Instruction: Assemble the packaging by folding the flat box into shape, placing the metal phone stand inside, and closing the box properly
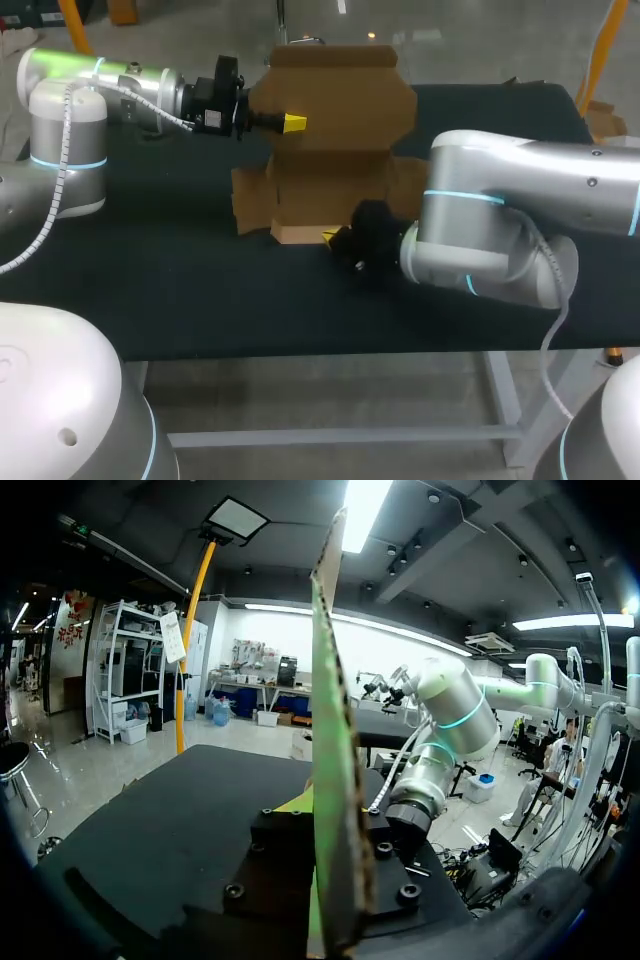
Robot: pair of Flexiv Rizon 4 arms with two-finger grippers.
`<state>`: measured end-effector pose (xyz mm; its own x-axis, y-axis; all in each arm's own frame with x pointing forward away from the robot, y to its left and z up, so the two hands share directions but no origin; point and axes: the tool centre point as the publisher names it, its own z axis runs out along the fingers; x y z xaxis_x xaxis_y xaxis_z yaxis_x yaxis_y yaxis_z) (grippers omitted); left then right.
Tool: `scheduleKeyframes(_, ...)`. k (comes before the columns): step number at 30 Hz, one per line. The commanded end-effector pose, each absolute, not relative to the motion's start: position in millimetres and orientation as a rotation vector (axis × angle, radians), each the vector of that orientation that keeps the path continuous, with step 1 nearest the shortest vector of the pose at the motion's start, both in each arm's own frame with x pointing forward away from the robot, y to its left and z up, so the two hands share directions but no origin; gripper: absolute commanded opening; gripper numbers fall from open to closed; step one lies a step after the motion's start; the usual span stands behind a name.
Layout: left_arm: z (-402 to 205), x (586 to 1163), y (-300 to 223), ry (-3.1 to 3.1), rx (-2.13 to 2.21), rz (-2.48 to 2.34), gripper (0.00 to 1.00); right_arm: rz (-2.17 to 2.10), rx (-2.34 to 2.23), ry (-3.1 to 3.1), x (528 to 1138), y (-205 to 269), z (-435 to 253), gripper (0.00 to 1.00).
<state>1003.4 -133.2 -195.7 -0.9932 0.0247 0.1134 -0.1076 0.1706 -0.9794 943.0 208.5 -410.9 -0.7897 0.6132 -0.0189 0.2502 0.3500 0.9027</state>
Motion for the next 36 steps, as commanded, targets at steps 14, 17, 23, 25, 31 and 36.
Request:
scheduleKeyframes(14, -196.8, 1003.7, -131.5, -2.322, 0.079, 1.955, 0.00, 1.400, 0.800, 2.257, 955.8, 215.6, -425.4, 0.00)
scheduleKeyframes(17, -196.8, 1003.7, -131.5, -2.322, 0.079, 1.955, 0.00, 1.400, 0.806, 2.262, 956.2, 215.7, -428.4, 0.00)
scheduleKeyframes(23, -196.8, 1003.7, -131.5, -2.322, 0.079, 1.955, 0.00, 1.404, 0.820, 2.264, 957.3, 214.9, -431.5, 0.00)
scheduleKeyframes(25, -196.8, 1003.7, -131.5, -2.322, 0.079, 1.955, 0.00, 1.406, 0.823, 2.263, 957.3, 214.6, -432.0, 0.00)
scheduleKeyframes(31, -196.8, 1003.7, -131.5, -2.322, 0.079, 1.955, 0.00, 1.406, 0.823, 2.263, 957.3, 214.6, -432.0, 0.00)
scheduleKeyframes(36, -196.8, 1003.7, -131.5, -2.322, 0.079, 1.955, 0.00, 1.406, 0.823, 2.263, 957.3, 214.6, -432.0, 0.00)
